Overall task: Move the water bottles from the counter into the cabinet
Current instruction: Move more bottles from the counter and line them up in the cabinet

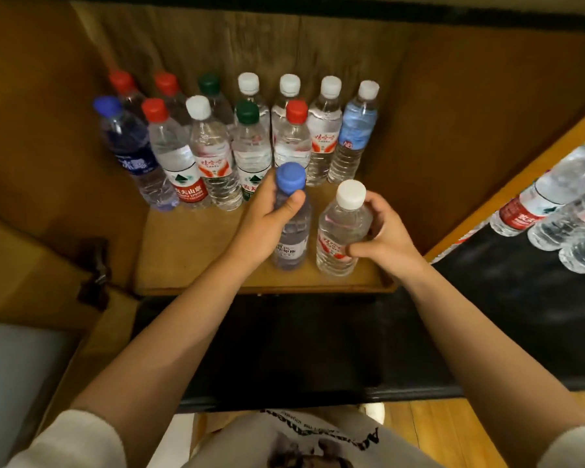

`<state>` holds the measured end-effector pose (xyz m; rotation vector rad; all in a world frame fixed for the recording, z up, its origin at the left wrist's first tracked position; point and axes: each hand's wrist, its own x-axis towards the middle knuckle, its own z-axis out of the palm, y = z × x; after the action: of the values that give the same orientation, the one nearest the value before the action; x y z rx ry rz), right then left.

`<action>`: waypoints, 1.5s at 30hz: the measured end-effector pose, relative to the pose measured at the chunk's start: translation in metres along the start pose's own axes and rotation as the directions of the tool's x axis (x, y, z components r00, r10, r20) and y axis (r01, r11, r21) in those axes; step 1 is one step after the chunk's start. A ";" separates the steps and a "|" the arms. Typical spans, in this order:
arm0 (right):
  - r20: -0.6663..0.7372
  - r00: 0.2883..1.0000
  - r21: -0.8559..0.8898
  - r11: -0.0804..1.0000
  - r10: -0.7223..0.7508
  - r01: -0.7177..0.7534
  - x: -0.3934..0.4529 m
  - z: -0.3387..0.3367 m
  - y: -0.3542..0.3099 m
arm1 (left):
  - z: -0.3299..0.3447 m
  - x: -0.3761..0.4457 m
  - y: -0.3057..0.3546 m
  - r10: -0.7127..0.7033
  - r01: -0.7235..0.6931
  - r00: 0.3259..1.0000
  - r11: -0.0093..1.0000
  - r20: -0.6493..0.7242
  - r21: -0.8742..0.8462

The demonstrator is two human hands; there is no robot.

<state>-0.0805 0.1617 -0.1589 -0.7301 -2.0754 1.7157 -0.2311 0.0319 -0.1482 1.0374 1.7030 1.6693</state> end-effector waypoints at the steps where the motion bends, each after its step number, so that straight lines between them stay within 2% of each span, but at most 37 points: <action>1: 0.005 1.000 -0.006 1.000 0.011 -0.011 0.002 -0.001 0.001 | 0.000 0.004 -0.002 -0.006 0.006 1.000 1.000 0.006 0.006; 6: 0.105 0.991 0.041 0.995 0.086 -0.091 0.004 -0.009 0.004 | 0.004 0.012 -0.010 -0.023 0.022 1.000 1.000 0.016 0.009; 10: 0.088 0.986 0.028 0.989 0.142 -0.145 -0.005 -0.011 0.003 | 0.005 0.012 -0.012 -0.017 0.017 1.000 1.000 0.002 0.011; 13: 0.095 0.986 -0.004 0.990 0.139 -0.140 -0.013 -0.010 0.005 | 0.005 0.013 -0.009 -0.069 0.068 0.997 0.997 0.041 0.029; 16: 0.053 0.991 -0.035 0.992 0.126 -0.125 -0.015 -0.010 -0.006 | -0.004 0.021 0.005 -0.034 0.025 0.999 0.976 0.039 0.215; 19: -0.054 0.998 -0.241 0.970 -0.008 -0.005 -0.012 -0.011 -0.028 | -0.018 0.035 0.031 0.017 -0.066 0.993 0.899 0.114 0.434; 22: -0.028 0.996 -0.584 0.810 -0.088 0.055 -0.007 -0.013 -0.050 | -0.024 0.046 0.050 -0.059 -0.130 0.957 0.785 0.283 0.605; 24: 0.021 1.000 -0.740 0.672 -0.017 0.027 -0.002 -0.014 -0.060 | -0.023 0.051 0.055 -0.114 -0.158 0.937 0.706 0.330 0.691; 26: 0.049 0.994 -0.800 0.600 0.095 -0.018 0.002 -0.012 -0.066 | -0.020 0.054 0.057 -0.138 -0.185 0.920 0.674 0.367 0.715; 29: 0.030 0.990 -0.825 0.563 0.137 -0.053 0.005 -0.009 -0.067 | -0.016 0.057 0.055 -0.104 -0.240 0.911 0.656 0.400 0.716; 35: -0.070 0.997 -0.839 0.539 0.038 -0.079 0.024 -0.010 -0.064 | -0.004 0.072 0.044 -0.005 -0.264 0.933 0.671 0.361 0.693; 40: -0.143 0.990 -0.829 0.546 -0.004 -0.118 0.063 -0.023 -0.063 | 0.016 0.104 0.038 0.051 -0.285 0.943 0.633 0.328 0.720; 45: -0.183 0.983 -0.796 0.590 -0.022 -0.135 0.101 -0.036 -0.060 | 0.029 0.144 0.039 0.011 -0.268 0.953 0.498 0.303 0.825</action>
<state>-0.1508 0.2420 -0.0986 -1.1450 -2.6868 0.5653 -0.2823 0.1634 -0.0929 1.7841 2.3454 0.5690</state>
